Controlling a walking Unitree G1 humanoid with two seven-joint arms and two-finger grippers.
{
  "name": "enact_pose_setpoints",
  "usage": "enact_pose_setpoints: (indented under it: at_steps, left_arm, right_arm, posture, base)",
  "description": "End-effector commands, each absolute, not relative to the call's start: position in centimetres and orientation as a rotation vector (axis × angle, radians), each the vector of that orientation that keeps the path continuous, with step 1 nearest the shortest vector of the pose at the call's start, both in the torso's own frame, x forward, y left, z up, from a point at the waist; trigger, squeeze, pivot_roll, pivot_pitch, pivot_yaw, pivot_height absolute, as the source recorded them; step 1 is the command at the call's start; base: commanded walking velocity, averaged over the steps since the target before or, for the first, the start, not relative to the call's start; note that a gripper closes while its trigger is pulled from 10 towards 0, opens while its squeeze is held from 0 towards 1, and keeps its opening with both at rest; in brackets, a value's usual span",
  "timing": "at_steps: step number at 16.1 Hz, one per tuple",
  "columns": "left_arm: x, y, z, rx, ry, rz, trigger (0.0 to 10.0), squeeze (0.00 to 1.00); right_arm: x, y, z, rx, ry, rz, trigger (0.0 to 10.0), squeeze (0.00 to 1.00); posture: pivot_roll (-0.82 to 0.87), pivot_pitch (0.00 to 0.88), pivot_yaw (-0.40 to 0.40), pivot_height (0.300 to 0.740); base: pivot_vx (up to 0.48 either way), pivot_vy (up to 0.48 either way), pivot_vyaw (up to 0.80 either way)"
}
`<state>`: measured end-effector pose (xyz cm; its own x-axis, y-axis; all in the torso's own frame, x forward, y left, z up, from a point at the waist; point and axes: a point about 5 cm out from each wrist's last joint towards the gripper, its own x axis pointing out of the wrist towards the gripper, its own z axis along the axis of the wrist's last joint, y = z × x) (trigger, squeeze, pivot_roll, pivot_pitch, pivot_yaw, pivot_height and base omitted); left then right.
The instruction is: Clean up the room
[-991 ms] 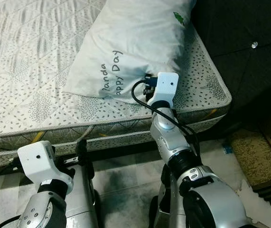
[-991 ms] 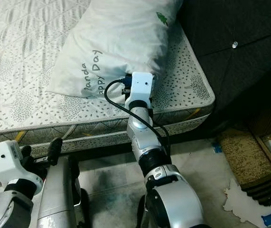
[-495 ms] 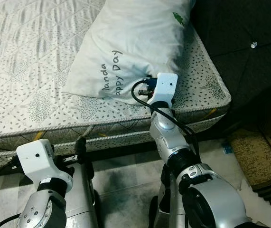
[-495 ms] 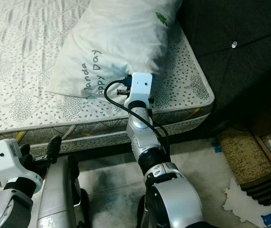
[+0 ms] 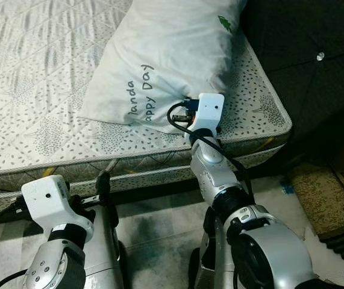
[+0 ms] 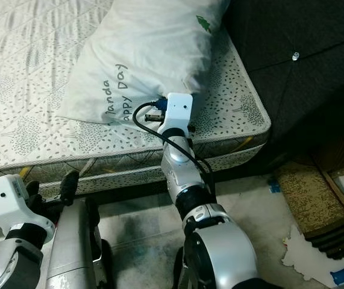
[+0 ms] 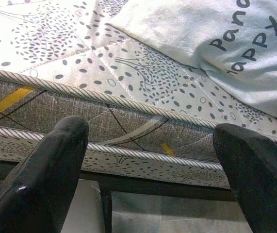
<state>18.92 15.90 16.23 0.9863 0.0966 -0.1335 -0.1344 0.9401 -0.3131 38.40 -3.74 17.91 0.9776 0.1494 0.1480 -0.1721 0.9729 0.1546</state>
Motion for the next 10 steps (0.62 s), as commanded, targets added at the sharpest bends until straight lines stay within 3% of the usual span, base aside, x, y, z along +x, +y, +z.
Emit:
enact_pose_setpoints:
  at_steps: [1, 2, 7, 10]
  left_arm:
    - [18.8, 15.8, 15.9, -0.351, 0.131, 0.143, 10.0, 0.0]
    - [18.9, 15.9, 15.9, -0.349, 0.127, 0.143, 10.0, 0.0]
    - [20.1, 16.3, 16.1, -0.337, 0.093, 0.145, 10.0, 0.0]
    - [20.9, 16.0, 16.2, -0.345, 0.08, 0.133, 10.0, 0.0]
  right_arm:
    - [38.4, -2.9, 18.0, 0.16, -0.114, 0.204, 0.0, 0.0]
    - [38.6, -3.3, 18.1, 0.148, -0.116, 0.203, 0.0, 0.0]
    - [41.8, -13.2, 22.7, -0.045, -0.163, 0.057, 0.0, 0.0]
    - [42.2, -17.5, 25.6, -0.108, -0.191, -0.031, 0.0, 0.0]
  posture:
    - [0.15, 0.3, -0.112, 0.525]
    - [0.15, 0.298, -0.112, 0.525]
    - [0.14, 0.253, -0.12, 0.525]
    - [0.12, 0.233, -0.118, 0.525]
  base:
    - [0.0, 0.0, 0.0]
    - [0.0, 0.0, 0.0]
    - [0.0, 0.0, 0.0]
    - [0.0, 0.0, 0.0]
